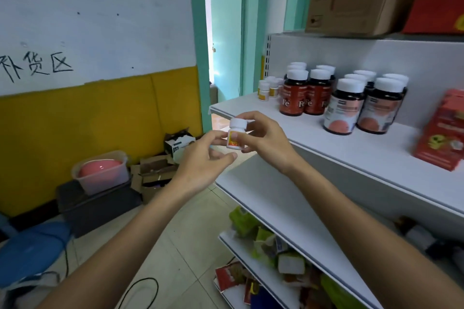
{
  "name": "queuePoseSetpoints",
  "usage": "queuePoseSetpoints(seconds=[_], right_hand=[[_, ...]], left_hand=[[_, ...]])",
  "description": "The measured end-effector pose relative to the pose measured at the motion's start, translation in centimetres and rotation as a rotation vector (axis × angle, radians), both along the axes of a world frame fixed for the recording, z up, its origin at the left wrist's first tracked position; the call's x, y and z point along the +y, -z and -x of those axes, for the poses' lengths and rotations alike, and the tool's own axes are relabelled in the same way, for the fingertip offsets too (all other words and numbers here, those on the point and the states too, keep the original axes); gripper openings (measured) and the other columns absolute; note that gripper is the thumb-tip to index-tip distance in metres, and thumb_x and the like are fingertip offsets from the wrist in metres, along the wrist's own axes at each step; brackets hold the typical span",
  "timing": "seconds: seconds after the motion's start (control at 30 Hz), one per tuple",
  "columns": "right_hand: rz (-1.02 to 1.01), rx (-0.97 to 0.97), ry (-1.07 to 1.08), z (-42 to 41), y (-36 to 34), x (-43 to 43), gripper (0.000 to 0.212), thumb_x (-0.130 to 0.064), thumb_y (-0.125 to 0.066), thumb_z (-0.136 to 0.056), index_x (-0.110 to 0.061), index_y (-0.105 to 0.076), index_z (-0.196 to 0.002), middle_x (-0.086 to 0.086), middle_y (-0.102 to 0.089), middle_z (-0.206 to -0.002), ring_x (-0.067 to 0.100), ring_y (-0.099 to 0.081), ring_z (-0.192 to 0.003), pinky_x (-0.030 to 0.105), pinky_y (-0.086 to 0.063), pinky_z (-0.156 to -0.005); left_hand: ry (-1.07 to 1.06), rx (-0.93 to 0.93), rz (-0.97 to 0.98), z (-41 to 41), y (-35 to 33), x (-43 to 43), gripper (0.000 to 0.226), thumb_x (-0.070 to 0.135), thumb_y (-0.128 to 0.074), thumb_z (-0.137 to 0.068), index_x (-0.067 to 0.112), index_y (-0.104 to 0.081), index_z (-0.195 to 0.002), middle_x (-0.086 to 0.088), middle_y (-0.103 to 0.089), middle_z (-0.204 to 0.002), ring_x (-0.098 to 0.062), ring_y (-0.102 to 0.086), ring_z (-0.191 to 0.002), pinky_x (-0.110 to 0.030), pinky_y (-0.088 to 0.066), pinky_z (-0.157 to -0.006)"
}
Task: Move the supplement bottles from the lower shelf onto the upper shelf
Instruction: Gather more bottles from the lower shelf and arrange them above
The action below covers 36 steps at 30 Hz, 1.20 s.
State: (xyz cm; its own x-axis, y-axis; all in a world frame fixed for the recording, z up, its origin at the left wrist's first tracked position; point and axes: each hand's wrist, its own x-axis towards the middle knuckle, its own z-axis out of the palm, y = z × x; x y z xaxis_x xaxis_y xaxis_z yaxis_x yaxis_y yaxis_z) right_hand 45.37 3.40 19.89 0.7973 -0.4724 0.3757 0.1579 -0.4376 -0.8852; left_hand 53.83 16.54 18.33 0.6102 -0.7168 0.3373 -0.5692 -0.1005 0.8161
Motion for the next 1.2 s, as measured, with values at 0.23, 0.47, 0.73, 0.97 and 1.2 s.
queuePoseSetpoints(seconds=[0.23,0.47,0.73,0.97,1.2], right_hand=[[0.122,0.011,0.259,-7.6,-1.2,-5.5,0.027,-0.018,-0.072,-0.078,-0.02,-0.059,-0.102,0.004,-0.066,-0.095,0.024,-0.066,-0.079,0.037,-0.055,-0.073],[0.199,0.059,0.536,-12.2,-1.7,-10.2,0.035,-0.01,-0.071,-0.074,-0.013,-0.052,-0.104,-0.013,-0.054,-0.076,0.004,-0.052,-0.067,0.01,-0.04,-0.052],[0.289,0.309,0.775,-15.0,-0.8,-14.7,0.041,-0.014,-0.074,-0.074,-0.008,-0.054,-0.109,0.001,-0.058,-0.094,0.014,-0.056,-0.082,0.014,-0.042,-0.064],[0.321,0.374,0.928,-17.9,-0.2,-16.1,0.032,-0.017,-0.073,-0.076,-0.01,-0.061,-0.105,0.0,-0.062,-0.09,0.011,-0.054,-0.078,0.018,-0.033,-0.054],[0.326,0.42,1.096,-19.9,0.2,-17.7,0.035,-0.022,-0.073,-0.076,-0.006,-0.06,-0.105,0.01,-0.067,-0.103,0.02,-0.059,-0.089,0.026,-0.041,-0.072]], left_hand=[[0.068,-0.034,0.02,-8.4,-0.8,-5.9,0.015,0.019,-0.065,-0.085,0.026,-0.061,-0.098,0.009,-0.066,-0.101,-0.008,-0.063,-0.087,-0.03,-0.051,-0.083],[0.215,-0.138,0.029,-14.7,-0.9,-11.1,0.011,0.012,-0.063,-0.086,0.02,-0.066,-0.094,0.007,-0.067,-0.092,-0.001,-0.06,-0.087,-0.011,-0.045,-0.072],[0.526,-0.352,-0.149,-21.3,-0.9,-19.1,0.011,0.02,-0.062,-0.084,0.025,-0.067,-0.093,0.002,-0.065,-0.101,-0.007,-0.057,-0.091,-0.024,-0.044,-0.082],[0.61,-0.455,-0.134,-24.0,0.1,-22.3,0.018,0.028,-0.062,-0.083,0.023,-0.068,-0.1,-0.002,-0.059,-0.105,-0.017,-0.052,-0.101,-0.033,-0.042,-0.088],[0.632,-0.505,-0.13,-24.3,0.4,-22.5,0.025,0.034,-0.055,-0.087,0.023,-0.062,-0.109,-0.002,-0.053,-0.113,-0.019,-0.046,-0.11,-0.035,-0.039,-0.092]])
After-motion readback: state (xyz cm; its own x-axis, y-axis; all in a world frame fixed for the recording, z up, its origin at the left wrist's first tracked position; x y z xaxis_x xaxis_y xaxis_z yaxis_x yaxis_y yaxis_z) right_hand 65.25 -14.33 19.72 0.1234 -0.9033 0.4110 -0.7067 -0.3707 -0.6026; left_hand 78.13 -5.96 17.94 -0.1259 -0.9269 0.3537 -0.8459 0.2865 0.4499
